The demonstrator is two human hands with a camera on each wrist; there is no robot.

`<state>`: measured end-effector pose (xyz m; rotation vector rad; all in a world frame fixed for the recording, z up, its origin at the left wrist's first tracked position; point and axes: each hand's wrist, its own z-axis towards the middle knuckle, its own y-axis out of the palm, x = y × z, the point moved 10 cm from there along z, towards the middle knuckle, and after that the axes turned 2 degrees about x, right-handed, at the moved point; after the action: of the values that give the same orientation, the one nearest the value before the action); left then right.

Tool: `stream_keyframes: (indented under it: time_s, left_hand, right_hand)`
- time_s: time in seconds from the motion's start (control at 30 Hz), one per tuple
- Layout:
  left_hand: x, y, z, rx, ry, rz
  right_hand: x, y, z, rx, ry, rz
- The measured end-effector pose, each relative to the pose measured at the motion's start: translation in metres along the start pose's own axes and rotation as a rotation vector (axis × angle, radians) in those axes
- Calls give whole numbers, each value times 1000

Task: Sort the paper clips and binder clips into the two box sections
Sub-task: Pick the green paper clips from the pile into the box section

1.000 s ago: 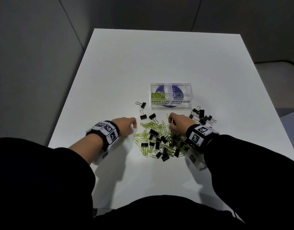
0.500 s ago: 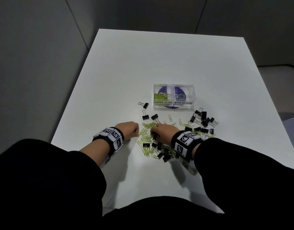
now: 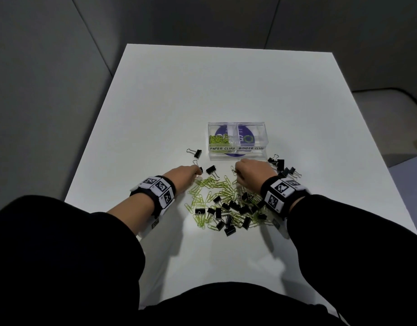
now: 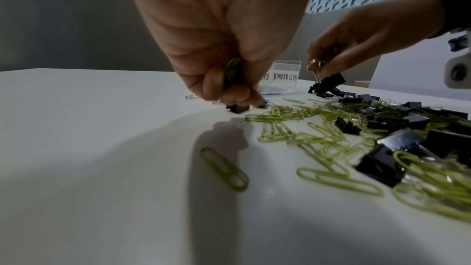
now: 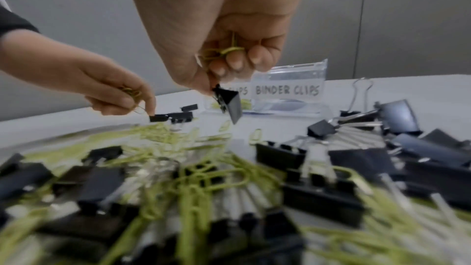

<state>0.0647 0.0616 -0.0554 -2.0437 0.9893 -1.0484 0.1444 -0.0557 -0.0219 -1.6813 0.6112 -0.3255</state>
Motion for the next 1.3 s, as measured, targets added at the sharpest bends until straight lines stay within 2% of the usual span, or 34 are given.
stream_keyframes:
  time_s: [0.13, 0.23, 0.3, 0.4, 0.5, 0.73, 1.0, 1.17, 1.3]
  left_hand:
    - [4, 5, 5, -14, -9, -40]
    - [8, 7, 5, -5, 1, -16]
    - [11, 5, 4, 19, 36, -1]
    - [9, 7, 6, 11, 38, 49]
    - [10, 18, 12, -50, 37, 71]
    - [21, 19, 14, -48, 89, 256]
    - [26, 23, 15, -94, 80, 305]
    - [27, 27, 14, -162, 58, 306]
    - [29, 28, 10, -149, 60, 315]
  right_hand:
    - [27, 16, -1, -142, 140, -58]
    - [30, 19, -2, -106, 179, -4]
    - [21, 18, 1, -79, 152, 75]
    - [-3, 35, 5, -204, 71, 174]
    - [-19, 52, 6, -292, 27, 134]
    - [-26, 54, 7, -286, -52, 65]
    - [-27, 53, 5, -325, -61, 43]
    - [-37, 47, 5, -291, -79, -31]
    - [-45, 46, -1, -273, -123, -80]
